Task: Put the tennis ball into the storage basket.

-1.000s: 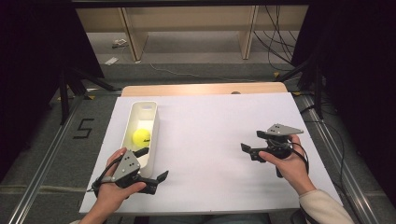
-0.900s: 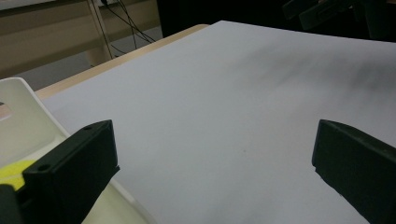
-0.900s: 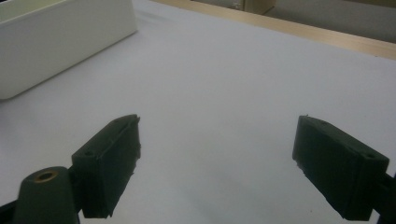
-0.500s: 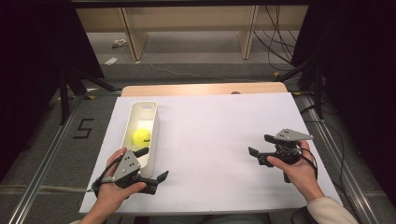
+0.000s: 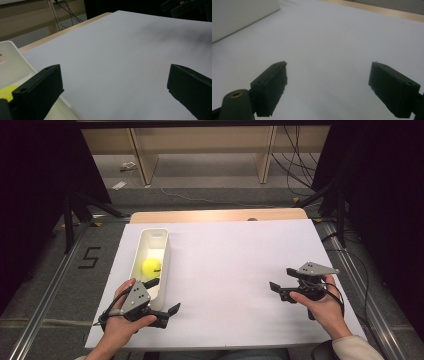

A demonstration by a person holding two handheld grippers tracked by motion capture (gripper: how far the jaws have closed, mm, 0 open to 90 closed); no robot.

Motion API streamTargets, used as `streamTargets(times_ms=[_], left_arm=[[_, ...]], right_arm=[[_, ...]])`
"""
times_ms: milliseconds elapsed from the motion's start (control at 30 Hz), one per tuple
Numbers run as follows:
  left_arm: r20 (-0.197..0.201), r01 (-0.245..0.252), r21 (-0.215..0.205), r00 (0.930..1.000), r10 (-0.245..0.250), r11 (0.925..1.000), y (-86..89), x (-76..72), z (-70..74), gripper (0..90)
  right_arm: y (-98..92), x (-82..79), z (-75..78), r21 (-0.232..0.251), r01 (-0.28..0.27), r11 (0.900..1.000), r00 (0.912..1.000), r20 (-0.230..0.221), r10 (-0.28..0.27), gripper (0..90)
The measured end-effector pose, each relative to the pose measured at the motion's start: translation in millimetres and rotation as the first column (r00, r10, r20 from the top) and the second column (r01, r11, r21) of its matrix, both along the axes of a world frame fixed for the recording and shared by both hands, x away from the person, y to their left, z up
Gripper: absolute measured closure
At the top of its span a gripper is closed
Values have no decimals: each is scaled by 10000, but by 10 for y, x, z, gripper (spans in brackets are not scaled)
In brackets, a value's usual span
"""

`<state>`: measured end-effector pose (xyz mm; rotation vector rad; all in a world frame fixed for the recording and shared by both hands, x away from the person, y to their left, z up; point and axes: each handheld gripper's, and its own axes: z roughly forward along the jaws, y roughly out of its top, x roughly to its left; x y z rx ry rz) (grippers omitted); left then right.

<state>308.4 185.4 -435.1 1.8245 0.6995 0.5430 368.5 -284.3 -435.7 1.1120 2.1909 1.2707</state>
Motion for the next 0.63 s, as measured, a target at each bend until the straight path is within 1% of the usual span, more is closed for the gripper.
streamTargets(times_ms=[100, 333, 633], left_arm=[[9, 7, 7, 10000, -7, 10000, 0, -1, 2, 0], [25, 11, 11, 10000, -11, 10000, 0, 0, 5, 0], [49, 44, 21, 10000, -45, 10000, -6, 4, 12, 0]], right_arm=[[-21, -15, -2, 31, -5, 10000, 10000, 70, 5, 158], [-59, -33, -12, 61, 109, 9999, 9999, 73, -109, 158], [-38, -27, -25, -39, -2, 10000, 10000, 20, 2, 158]])
